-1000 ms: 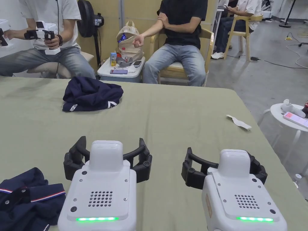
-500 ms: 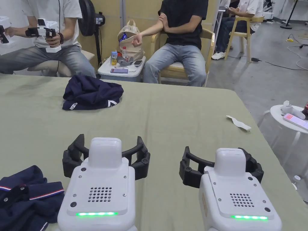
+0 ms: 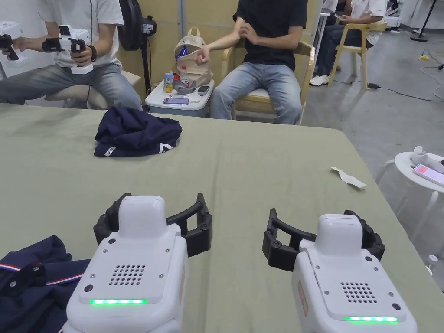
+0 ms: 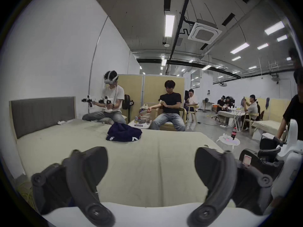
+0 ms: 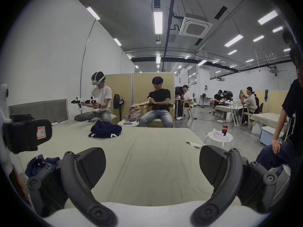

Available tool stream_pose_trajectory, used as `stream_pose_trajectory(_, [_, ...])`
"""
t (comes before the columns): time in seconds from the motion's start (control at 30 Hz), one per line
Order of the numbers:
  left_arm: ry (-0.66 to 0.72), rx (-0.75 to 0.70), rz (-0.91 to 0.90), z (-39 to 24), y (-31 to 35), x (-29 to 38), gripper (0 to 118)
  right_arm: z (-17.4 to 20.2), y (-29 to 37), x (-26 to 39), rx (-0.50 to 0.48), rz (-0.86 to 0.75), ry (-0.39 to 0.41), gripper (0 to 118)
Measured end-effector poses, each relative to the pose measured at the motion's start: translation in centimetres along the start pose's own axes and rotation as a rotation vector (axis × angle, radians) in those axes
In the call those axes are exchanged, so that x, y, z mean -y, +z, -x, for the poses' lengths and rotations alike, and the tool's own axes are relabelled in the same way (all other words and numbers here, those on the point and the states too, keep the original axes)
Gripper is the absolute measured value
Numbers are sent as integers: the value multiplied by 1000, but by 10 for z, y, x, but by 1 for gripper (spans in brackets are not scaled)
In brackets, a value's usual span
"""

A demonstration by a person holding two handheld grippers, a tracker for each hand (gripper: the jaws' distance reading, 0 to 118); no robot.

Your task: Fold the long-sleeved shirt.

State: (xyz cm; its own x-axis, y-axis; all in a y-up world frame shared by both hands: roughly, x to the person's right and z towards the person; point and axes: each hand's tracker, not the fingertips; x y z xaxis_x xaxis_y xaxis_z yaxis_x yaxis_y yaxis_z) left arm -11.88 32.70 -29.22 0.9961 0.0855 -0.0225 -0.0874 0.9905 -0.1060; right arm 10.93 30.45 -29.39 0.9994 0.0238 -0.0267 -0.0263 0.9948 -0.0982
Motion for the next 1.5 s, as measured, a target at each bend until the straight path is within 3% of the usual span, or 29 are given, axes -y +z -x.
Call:
stream_pose_trajectory(0.03, [-11, -26, 18, -2, -2, 2, 34, 0, 0, 2, -18, 10, -10, 57])
stream_pose_trajectory(0.07, [-23, -29, 29, -2, -4, 5, 4, 0, 1, 4, -27, 10, -20, 9])
stream_pose_trajectory(0.1, [-30, -35, 41, -1, -7, 8, 0, 2, 1, 6, -23, 12, -26, 1])
stream_pose_trajectory(0.17, [-29, -47, 90, 2, -9, 16, 0, 7, -4, 13, -6, 40, -27, 1])
stream_pose_trajectory(0.23, [-7, 5, 174, 8, -11, 25, 0, 10, -9, 20, -163, 101, -59, 1])
stream_pose_trajectory(0.3, [-18, -20, 206, 18, -9, 34, 0, 29, -15, 27, -136, 130, 10, 1])
stream_pose_trajectory(0.4, [42, -74, 257, 53, 1, 45, 0, 65, -22, 36, -264, 159, 24, 1])
stream_pose_trajectory(0.53, [72, -268, 304, 129, 25, 60, 0, 117, -32, 41, -423, 218, -10, 1])
stream_pose_trajectory(0.7, [127, -445, 365, 224, 35, 82, 0, 156, -37, 47, -526, 259, 32, 1])
stream_pose_trajectory(0.73, [104, -472, 386, 241, 30, 81, 8, 161, -38, 50, -528, 268, 41, 1])
stream_pose_trajectory(0.77, [112, -454, 395, 255, 21, 75, 31, 165, -40, 52, -537, 279, 50, 1])
stream_pose_trajectory(0.83, [126, -396, 397, 280, -1, 70, 108, 169, -43, 57, -552, 302, 66, 1])
stream_pose_trajectory(0.87, [122, -389, 436, 289, -18, 67, 114, 171, -46, 60, -555, 314, 77, 1])
stream_pose_trajectory(0.97, [66, -385, 423, 309, -69, 70, 110, 172, -50, 65, -552, 337, 100, 1])
stream_pose_trajectory(1.03, [28, -327, 517, 318, -102, 90, 109, 170, -56, 68, -543, 354, 101, 1])
stream_pose_trajectory(1.07, [18, -311, 624, 319, -119, 105, 103, 168, -57, 69, -538, 366, 100, 1])
stream_pose_trajectory(1.13, [89, -215, 833, 324, -145, 136, 81, 166, -61, 70, -520, 390, 106, 1])
stream_pose_trajectory(1.17, [87, -247, 909, 322, -145, 154, 79, 164, -62, 71, -518, 393, 107, 1])
stream_pose_trajectory(1.2, [105, -284, 878, 322, -143, 164, 73, 162, -61, 70, -516, 395, 108, 1])
stream_pose_trajectory(1.27, [223, -353, 654, 326, -126, 152, 54, 158, -61, 70, -507, 400, 113, 1])
stream_pose_trajectory(1.3, [268, -371, 674, 325, -116, 147, 54, 156, -61, 69, -505, 399, 116, 1])
stream_pose_trajectory(1.33, [313, -361, 667, 326, -109, 138, 37, 151, -58, 68, -503, 394, 116, 1])
stream_pose_trajectory(1.4, [312, -318, 558, 318, -88, 115, 31, 143, -58, 65, -491, 393, 100, 1])
stream_pose_trajectory(1.5, [179, -302, 389, 288, -46, 65, 29, 126, -57, 59, -454, 386, 65, 1])
